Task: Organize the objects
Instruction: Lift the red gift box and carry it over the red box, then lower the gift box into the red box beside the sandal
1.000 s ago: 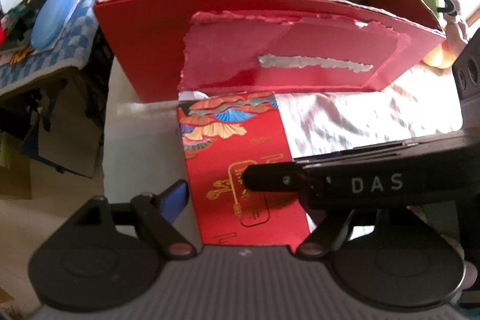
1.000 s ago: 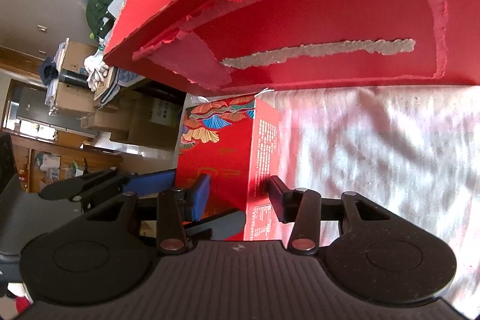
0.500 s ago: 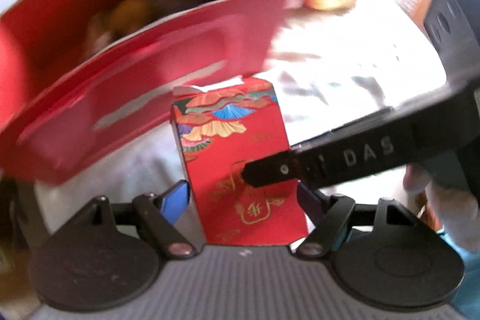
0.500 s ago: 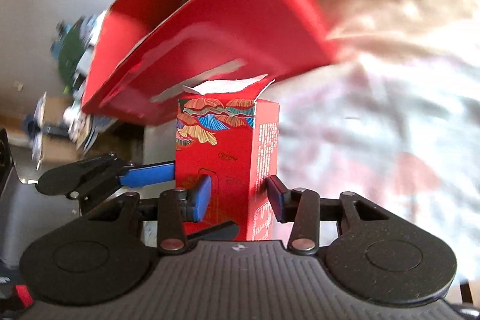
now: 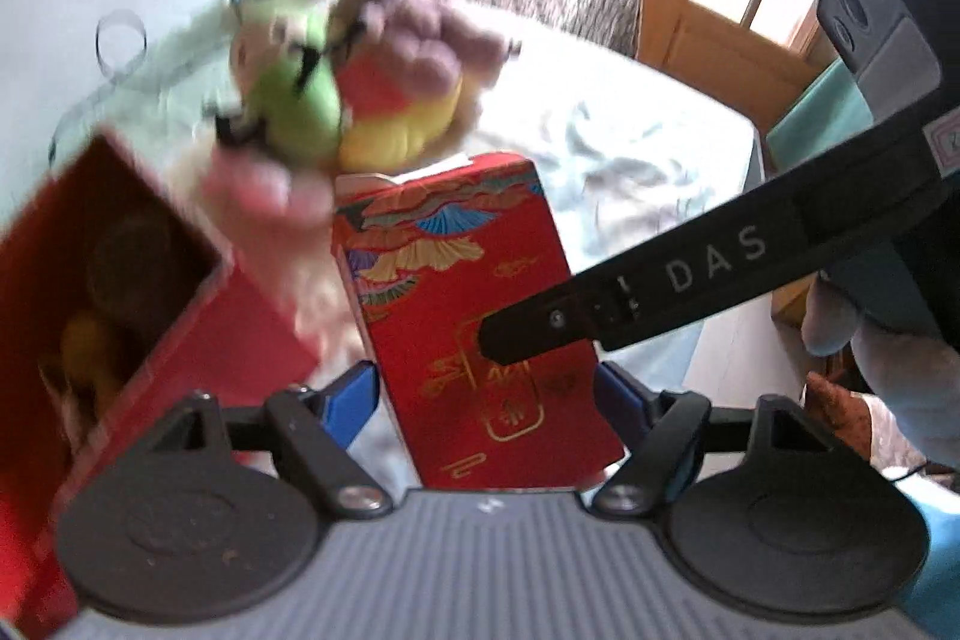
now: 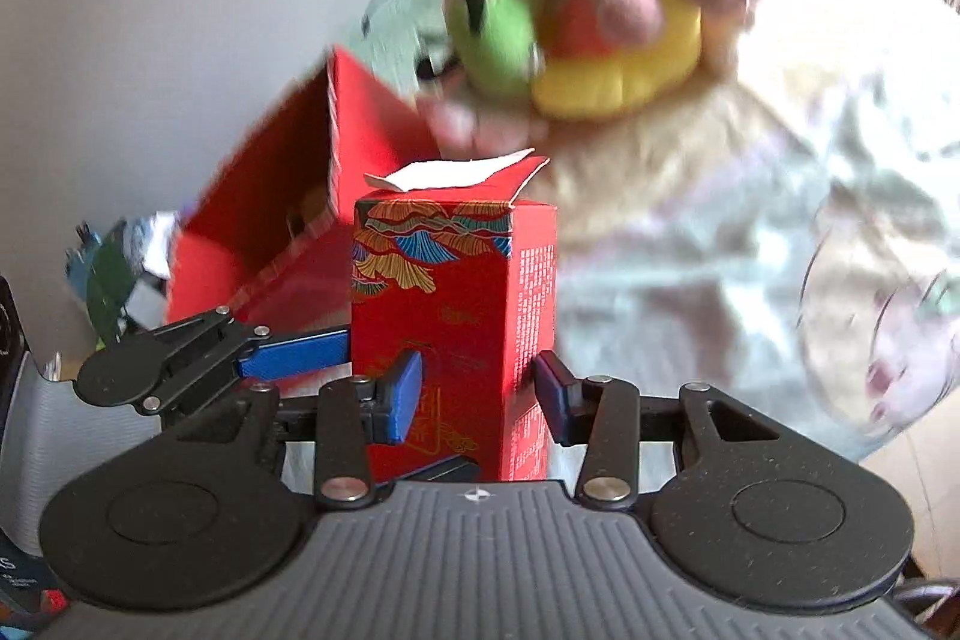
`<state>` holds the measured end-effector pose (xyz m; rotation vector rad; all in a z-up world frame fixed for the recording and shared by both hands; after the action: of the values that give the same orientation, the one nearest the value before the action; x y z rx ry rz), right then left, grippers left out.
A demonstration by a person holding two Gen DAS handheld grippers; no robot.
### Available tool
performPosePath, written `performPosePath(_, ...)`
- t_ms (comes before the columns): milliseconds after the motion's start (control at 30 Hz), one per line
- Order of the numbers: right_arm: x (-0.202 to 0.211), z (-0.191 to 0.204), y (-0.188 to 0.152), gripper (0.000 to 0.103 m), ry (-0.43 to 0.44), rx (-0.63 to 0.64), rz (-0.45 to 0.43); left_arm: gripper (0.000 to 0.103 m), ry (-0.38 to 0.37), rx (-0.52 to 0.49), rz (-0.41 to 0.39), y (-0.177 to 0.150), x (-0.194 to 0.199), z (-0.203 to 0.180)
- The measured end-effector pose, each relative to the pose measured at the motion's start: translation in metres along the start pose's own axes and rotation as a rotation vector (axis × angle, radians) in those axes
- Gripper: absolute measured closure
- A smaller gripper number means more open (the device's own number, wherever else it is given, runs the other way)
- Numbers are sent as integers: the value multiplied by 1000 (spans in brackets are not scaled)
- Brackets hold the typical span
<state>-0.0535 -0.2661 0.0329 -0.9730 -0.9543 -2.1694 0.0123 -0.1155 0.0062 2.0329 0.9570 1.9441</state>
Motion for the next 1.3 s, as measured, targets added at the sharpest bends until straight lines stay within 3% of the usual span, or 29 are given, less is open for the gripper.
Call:
performPosePath(200, 22, 37, 35, 58, 37, 104, -145, 25, 67, -11, -148, 38, 37, 8)
performPosePath(433, 0, 97, 76, 58, 163, 253, -162, 25, 230, 67, -249, 40, 85, 57)
performPosePath(600, -56, 149, 88, 58, 233, 340, -75, 25, 343, 177, -245, 15, 107, 105)
performPosePath(900, -164, 209, 82, 59, 223, 426, 178, 25, 387, 423, -138, -41, 91, 194)
performPosePath(1067, -195, 235, 76, 58, 198, 483, 273, 25, 413, 494, -79, -61, 75, 226)
performPosePath(1300, -221, 251, 72, 56, 208, 550, 425, 25, 457, 527, -19, -74, 65, 240)
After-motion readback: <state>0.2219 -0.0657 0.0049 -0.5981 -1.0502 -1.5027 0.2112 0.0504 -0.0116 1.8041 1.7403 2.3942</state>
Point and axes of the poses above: each gripper's, at about its wrist camera, not at the fingertips, and x roughly against the way its jaws point, z to its left, y to its top, the point moved 3 cm from there along -x, roughly the way its jaws point, and after that the axes turned 7 degrees about -y, right-handed, at the moved point
